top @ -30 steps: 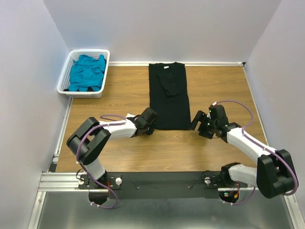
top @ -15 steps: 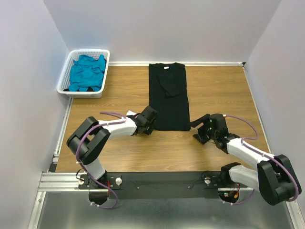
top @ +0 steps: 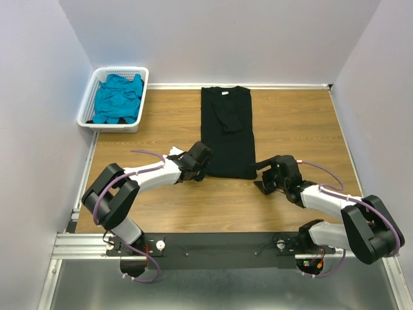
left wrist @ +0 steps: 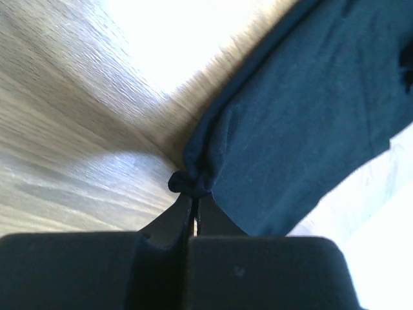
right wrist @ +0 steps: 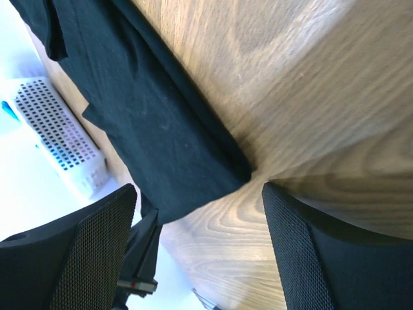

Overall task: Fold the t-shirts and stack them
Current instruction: Fold the tshirt

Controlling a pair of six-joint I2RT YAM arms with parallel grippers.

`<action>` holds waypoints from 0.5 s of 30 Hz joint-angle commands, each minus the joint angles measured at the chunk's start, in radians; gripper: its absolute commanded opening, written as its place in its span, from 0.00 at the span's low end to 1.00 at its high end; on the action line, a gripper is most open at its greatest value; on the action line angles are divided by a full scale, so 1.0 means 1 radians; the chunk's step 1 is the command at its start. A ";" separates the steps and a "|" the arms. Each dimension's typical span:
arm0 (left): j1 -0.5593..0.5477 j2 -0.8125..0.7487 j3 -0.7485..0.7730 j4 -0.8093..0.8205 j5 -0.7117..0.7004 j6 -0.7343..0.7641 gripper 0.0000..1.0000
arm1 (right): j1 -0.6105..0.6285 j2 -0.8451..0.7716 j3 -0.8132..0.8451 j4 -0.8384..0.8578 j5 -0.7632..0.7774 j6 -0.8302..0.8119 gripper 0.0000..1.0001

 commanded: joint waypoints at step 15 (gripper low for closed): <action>0.002 -0.068 -0.020 -0.064 -0.048 0.039 0.00 | 0.039 0.196 -0.016 -0.029 0.072 0.044 0.76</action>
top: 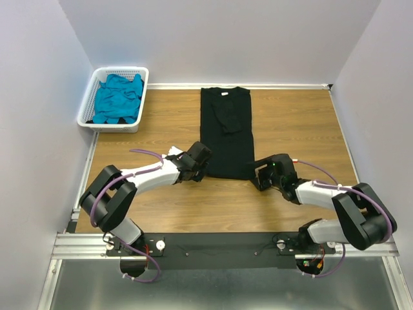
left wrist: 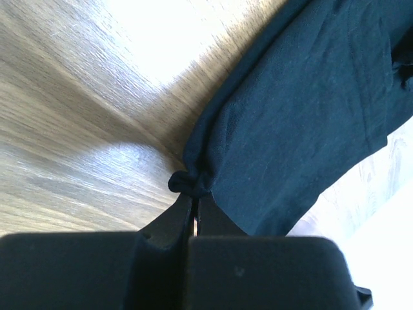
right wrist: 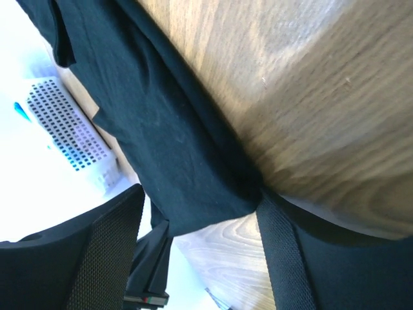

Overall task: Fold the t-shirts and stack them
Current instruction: Fold the tshirt

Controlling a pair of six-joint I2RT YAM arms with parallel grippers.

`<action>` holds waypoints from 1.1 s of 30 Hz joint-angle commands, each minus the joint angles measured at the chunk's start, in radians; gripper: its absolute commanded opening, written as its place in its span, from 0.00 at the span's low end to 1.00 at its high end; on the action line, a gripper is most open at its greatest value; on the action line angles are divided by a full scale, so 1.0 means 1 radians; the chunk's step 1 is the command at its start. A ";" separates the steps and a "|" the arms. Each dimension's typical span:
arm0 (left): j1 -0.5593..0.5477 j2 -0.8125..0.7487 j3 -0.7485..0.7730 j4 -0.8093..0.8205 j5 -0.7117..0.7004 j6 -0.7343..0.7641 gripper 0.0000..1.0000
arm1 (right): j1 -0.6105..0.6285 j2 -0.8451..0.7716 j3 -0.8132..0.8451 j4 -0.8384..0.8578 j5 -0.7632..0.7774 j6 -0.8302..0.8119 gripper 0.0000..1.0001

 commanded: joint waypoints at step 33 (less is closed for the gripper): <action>0.014 -0.458 -0.040 -0.405 0.198 0.329 0.00 | 0.010 -0.434 0.255 -1.044 -0.168 -0.380 0.01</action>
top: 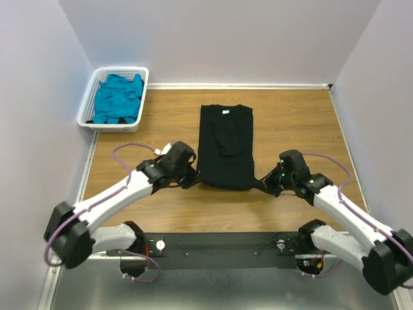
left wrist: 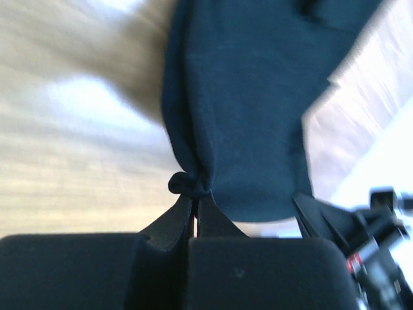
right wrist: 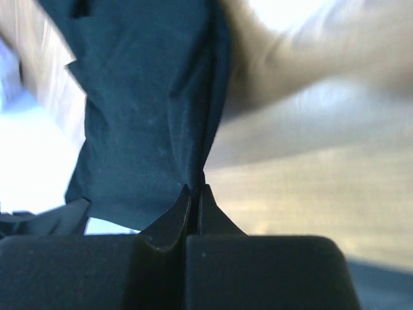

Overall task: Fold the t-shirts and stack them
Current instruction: Fold the tshirt

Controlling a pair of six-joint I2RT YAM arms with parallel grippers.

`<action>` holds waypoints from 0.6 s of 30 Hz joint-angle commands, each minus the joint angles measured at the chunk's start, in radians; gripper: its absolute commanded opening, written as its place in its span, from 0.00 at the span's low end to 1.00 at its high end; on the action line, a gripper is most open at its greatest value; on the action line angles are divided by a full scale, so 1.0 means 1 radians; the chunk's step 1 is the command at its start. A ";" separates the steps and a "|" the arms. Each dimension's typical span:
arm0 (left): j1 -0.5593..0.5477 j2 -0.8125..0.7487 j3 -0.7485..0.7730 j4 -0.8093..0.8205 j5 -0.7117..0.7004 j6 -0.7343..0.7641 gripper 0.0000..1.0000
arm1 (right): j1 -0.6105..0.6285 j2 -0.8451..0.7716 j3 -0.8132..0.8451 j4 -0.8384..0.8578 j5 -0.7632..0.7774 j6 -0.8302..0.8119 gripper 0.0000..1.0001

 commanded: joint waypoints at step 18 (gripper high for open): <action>0.172 -0.219 0.010 0.011 0.010 0.176 0.00 | -0.009 0.091 0.445 -0.377 0.155 -0.193 0.01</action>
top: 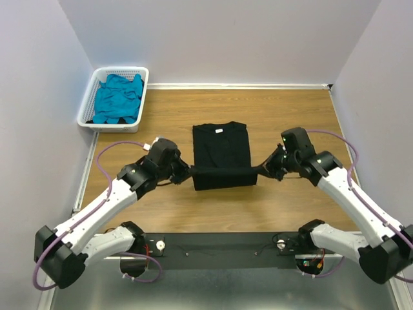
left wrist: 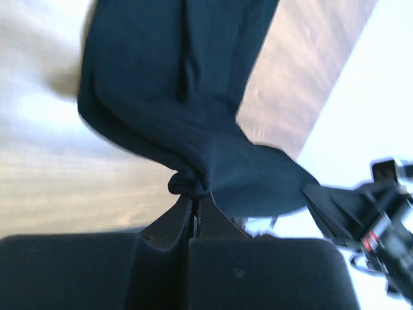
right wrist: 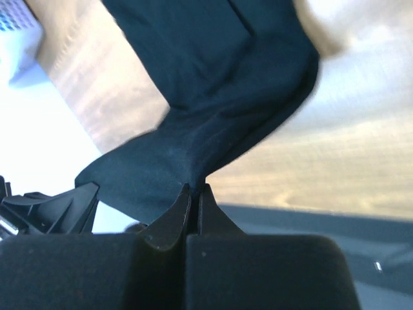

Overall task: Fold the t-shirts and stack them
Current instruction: Fold the tshirt

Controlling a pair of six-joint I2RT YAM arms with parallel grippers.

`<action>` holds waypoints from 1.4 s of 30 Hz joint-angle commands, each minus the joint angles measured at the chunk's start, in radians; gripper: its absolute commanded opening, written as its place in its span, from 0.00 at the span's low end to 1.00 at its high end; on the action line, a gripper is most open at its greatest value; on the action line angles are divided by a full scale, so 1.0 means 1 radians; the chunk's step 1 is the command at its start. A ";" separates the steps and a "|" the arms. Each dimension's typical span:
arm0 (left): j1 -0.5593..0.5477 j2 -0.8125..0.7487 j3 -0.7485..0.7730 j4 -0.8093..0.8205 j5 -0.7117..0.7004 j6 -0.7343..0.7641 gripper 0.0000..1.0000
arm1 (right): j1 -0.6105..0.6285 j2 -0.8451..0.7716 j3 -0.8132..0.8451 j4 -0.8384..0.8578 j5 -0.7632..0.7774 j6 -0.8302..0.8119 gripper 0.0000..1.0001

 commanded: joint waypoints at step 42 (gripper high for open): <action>0.491 0.942 0.265 0.587 0.217 0.442 0.00 | -0.293 1.036 0.546 0.516 -0.105 -0.443 0.01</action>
